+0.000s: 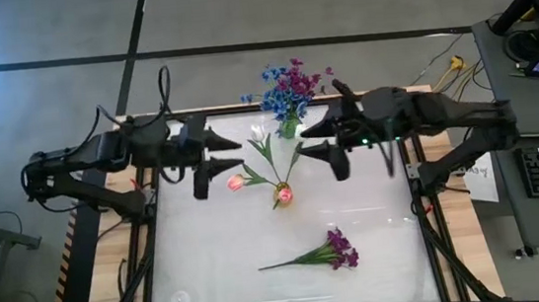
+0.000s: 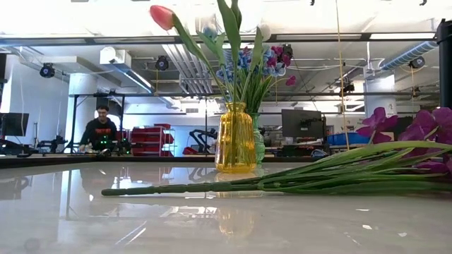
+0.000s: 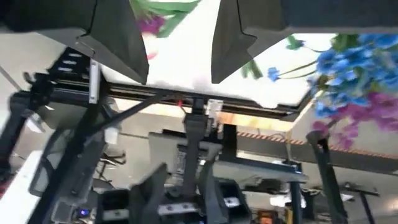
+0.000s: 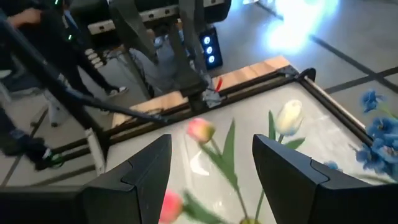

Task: Sort flowers into vase by color
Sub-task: Put the purple flowers into the green vase

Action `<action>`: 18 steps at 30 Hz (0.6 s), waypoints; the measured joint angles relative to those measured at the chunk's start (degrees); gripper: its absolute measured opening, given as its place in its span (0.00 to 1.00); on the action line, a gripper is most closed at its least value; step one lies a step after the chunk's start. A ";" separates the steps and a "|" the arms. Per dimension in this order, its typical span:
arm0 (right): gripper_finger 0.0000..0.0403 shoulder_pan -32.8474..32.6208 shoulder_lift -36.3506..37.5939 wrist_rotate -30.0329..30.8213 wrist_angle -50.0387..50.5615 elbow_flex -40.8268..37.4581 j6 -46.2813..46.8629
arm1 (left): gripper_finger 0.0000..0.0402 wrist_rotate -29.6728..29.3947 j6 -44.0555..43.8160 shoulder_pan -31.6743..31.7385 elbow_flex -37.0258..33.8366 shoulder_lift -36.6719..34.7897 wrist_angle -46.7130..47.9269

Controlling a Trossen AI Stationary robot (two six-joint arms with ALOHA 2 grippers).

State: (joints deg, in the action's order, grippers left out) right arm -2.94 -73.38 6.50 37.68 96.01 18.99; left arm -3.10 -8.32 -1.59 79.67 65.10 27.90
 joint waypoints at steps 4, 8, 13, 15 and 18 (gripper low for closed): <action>0.54 -2.06 0.00 2.29 9.08 5.76 1.02 | 0.40 -7.08 -2.43 -6.59 4.46 3.16 2.39; 0.54 -4.72 0.00 5.11 16.21 8.81 2.52 | 0.40 -11.19 -7.07 -13.20 8.17 8.60 5.51; 0.54 -11.79 0.65 5.07 20.65 10.03 3.71 | 0.40 -11.53 -18.20 -20.55 14.77 16.96 14.05; 0.53 -14.99 1.12 5.07 21.50 9.94 3.78 | 0.40 -11.70 -21.77 -23.32 18.21 20.59 18.87; 0.53 -18.50 2.07 5.54 21.83 9.11 4.29 | 0.40 -12.33 -26.17 -27.00 23.48 26.52 25.91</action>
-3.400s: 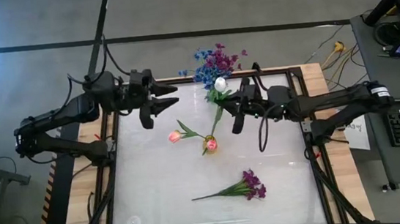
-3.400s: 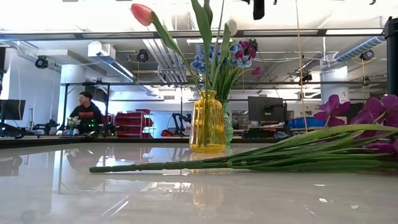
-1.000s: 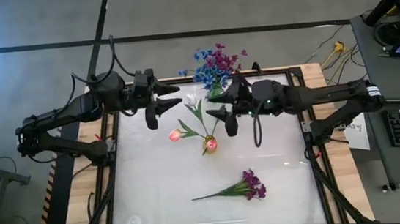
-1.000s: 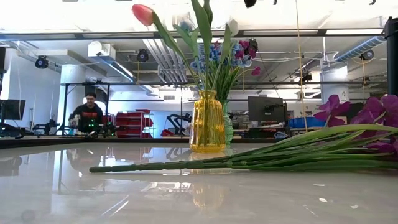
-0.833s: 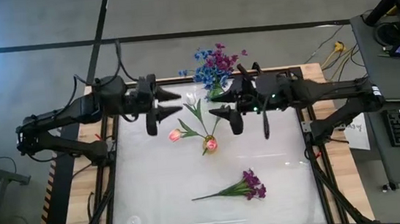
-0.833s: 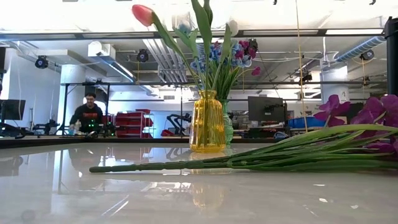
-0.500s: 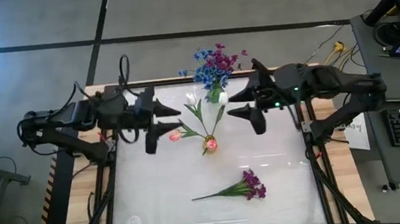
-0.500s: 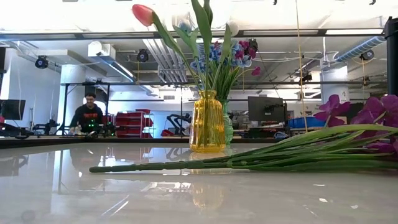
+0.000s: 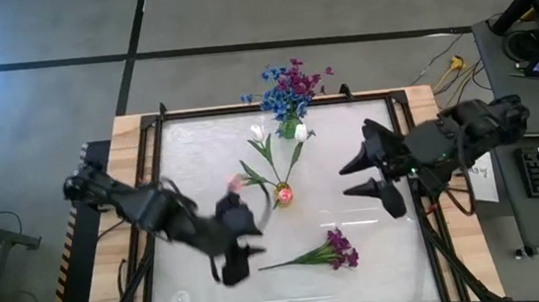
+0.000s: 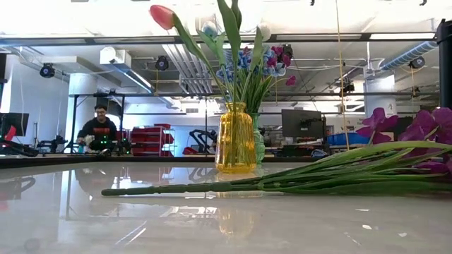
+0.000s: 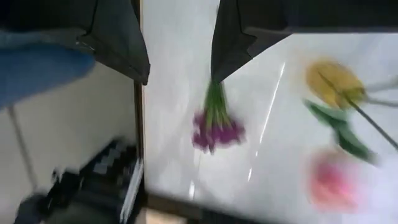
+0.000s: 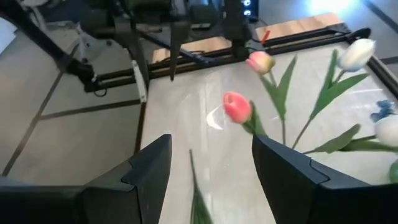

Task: Sort flowers into vase by color
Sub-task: Put the purple flowers into the green vase

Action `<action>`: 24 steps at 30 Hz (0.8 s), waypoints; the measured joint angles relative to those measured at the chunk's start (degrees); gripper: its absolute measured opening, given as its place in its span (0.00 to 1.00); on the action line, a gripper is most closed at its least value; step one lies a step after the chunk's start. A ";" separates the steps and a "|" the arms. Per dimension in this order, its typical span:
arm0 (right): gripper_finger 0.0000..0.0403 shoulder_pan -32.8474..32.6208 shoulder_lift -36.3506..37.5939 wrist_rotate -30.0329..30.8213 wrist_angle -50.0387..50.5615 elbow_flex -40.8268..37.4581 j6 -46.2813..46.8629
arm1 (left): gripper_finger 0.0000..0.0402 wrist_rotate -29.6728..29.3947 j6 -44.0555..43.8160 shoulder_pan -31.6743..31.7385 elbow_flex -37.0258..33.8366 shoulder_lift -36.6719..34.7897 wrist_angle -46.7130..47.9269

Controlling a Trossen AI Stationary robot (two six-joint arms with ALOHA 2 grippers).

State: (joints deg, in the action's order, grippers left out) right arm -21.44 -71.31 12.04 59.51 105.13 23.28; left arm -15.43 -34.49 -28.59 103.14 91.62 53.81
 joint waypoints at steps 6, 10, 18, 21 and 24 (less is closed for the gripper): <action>0.53 -3.85 0.39 2.66 -0.11 -0.82 0.16 | 0.40 0.11 -3.22 -5.63 9.24 11.51 7.57; 0.53 -5.86 0.38 4.35 -0.93 -0.84 -0.34 | 0.40 -0.64 -0.92 -8.00 13.67 17.56 10.19; 0.53 -6.46 0.33 7.94 -2.13 -0.86 -0.73 | 0.31 -0.57 6.90 -7.96 8.23 22.89 3.27; 0.53 -6.46 0.19 9.49 -2.55 -0.86 -0.72 | 0.28 0.68 9.04 -8.01 -0.11 21.56 -7.50; 0.53 -6.46 -0.09 11.58 -3.67 -0.87 -0.77 | 0.23 2.73 13.69 -7.17 -9.85 17.00 -19.55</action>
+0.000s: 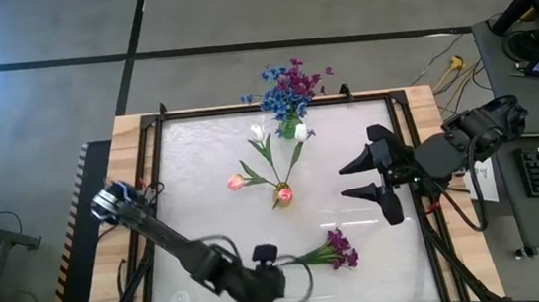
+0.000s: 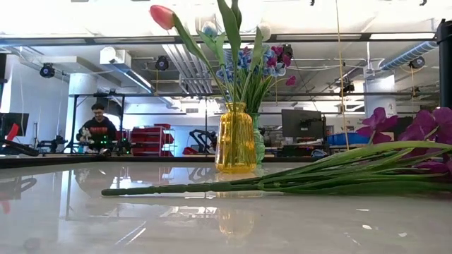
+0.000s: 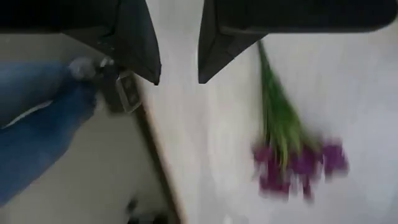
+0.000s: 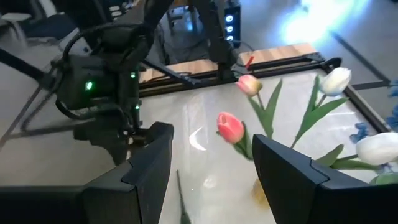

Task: Sort flowers into vase by color
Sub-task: Put the purple flowers into the green vase

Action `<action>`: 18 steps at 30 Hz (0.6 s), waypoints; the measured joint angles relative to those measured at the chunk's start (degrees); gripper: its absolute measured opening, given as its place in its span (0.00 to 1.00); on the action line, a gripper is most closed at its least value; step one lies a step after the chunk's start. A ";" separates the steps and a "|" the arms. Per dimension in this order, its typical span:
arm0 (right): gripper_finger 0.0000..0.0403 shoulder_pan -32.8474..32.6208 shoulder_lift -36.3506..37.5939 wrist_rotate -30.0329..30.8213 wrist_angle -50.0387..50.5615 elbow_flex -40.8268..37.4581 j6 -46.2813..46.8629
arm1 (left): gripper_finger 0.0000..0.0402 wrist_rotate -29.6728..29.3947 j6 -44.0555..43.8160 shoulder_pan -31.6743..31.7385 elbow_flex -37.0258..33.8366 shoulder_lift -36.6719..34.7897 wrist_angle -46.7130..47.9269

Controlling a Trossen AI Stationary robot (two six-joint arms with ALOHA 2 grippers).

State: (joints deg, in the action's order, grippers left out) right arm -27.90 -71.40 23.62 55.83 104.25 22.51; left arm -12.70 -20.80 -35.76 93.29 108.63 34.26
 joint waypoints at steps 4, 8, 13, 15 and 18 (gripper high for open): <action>0.53 0.02 -0.56 2.98 -1.75 -0.07 -0.59 | 0.17 1.34 5.78 2.21 -11.39 -4.12 -12.66; 0.53 0.02 -1.25 5.17 -1.76 -0.16 0.67 | 0.14 -2.41 6.63 3.30 -19.56 -3.84 -20.16; 0.53 0.02 -1.61 5.56 -1.72 -0.25 3.03 | 0.16 -6.19 5.85 3.56 -25.48 -3.66 -27.38; 0.53 0.02 -1.85 6.02 -1.71 -0.26 3.44 | 0.17 -7.70 5.91 3.79 -27.22 -3.12 -32.56; 0.53 0.02 -1.96 6.44 -1.71 -0.27 3.60 | 0.21 -8.81 5.18 4.77 -28.26 -2.29 -38.50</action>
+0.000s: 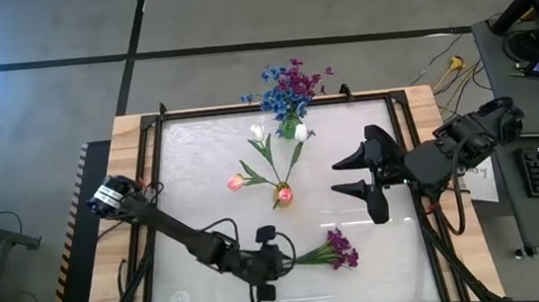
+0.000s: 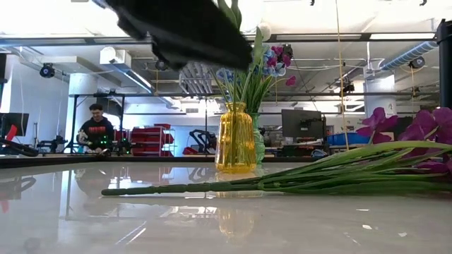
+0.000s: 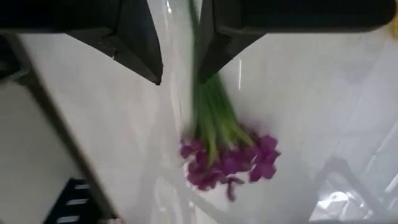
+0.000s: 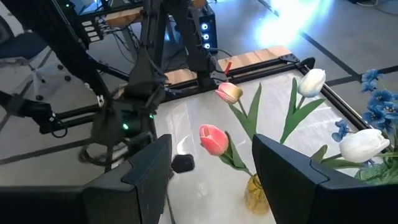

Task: Sort flowers into vase by color
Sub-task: Put the purple flowers into the green vase

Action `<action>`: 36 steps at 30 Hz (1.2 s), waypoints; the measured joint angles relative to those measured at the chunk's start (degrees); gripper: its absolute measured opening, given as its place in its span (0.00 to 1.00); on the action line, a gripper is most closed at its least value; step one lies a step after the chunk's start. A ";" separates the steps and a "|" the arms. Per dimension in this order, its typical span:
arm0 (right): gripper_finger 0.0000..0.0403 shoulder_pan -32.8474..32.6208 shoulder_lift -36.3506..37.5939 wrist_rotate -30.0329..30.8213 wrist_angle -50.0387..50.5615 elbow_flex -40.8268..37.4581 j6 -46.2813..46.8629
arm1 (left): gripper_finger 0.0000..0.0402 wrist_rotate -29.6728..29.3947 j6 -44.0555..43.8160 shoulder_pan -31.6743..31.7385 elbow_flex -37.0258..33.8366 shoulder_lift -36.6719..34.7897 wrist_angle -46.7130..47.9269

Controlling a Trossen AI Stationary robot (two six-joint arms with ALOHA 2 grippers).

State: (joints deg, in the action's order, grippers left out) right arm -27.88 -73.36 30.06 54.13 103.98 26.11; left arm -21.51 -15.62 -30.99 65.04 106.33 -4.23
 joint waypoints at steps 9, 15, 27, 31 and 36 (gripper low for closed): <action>0.53 0.00 -0.65 0.45 -0.20 -0.22 0.50 | 0.39 -0.60 -0.04 1.93 0.98 4.07 -1.21; 0.53 0.00 -0.81 1.25 -0.71 -0.82 0.52 | 0.55 -3.14 -1.24 1.93 2.52 7.35 -2.38; 0.53 0.00 -0.81 1.47 -0.85 -1.07 1.06 | 0.65 -7.53 -2.93 2.50 3.23 8.82 -1.85; 0.53 0.00 -0.81 1.51 -0.89 -1.14 1.05 | 0.65 -3.33 -4.01 2.55 3.23 8.82 -2.61; 0.53 0.00 -0.81 1.54 -0.90 -1.16 1.01 | 0.65 -2.66 -5.07 2.23 3.22 11.22 -4.82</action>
State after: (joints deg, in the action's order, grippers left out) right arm -27.88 -74.17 31.59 53.23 102.83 27.11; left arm -24.17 -20.69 -28.77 68.26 117.55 -9.05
